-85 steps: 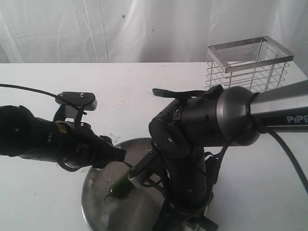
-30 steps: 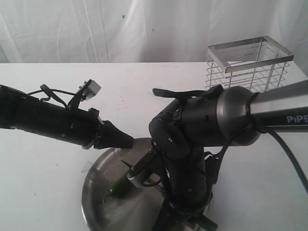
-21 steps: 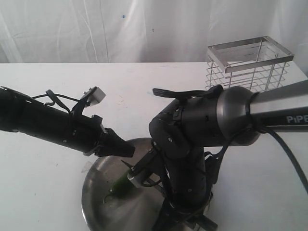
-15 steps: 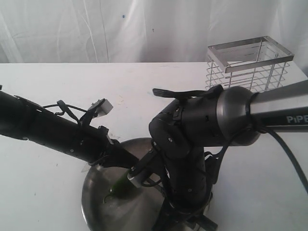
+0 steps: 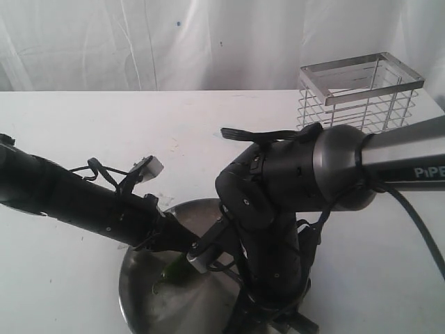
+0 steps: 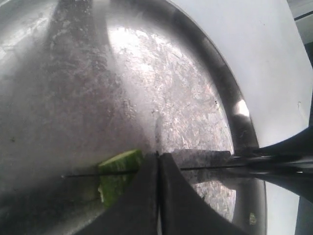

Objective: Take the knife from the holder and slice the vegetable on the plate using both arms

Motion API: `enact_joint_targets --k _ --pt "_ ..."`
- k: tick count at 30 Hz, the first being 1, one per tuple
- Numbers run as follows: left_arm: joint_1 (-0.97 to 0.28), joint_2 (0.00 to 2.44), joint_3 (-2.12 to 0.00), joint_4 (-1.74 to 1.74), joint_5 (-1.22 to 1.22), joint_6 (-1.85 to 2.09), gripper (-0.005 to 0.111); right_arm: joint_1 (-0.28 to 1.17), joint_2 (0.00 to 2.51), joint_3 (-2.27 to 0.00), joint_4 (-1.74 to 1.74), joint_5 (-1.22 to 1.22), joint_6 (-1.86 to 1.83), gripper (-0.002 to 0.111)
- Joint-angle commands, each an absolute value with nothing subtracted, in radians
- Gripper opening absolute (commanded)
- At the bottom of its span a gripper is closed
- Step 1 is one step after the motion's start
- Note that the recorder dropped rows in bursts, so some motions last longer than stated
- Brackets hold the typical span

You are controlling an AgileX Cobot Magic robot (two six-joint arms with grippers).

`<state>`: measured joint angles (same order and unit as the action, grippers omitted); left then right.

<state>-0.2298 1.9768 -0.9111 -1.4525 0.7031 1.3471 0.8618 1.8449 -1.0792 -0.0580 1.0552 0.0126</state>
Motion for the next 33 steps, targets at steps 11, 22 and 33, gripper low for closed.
enact_joint_targets --k 11,22,33 --pt "-0.231 1.849 -0.910 -1.450 0.589 1.367 0.000 0.866 1.845 -1.086 -0.062 1.071 -0.006 0.000" --pt "-0.231 1.852 -0.908 -1.449 0.551 1.369 0.000 0.866 1.845 -1.086 -0.062 1.071 -0.007 0.000" --pt "-0.231 2.018 -0.907 -1.456 0.569 1.391 0.000 0.866 1.845 -1.086 -0.063 1.085 0.000 0.000"
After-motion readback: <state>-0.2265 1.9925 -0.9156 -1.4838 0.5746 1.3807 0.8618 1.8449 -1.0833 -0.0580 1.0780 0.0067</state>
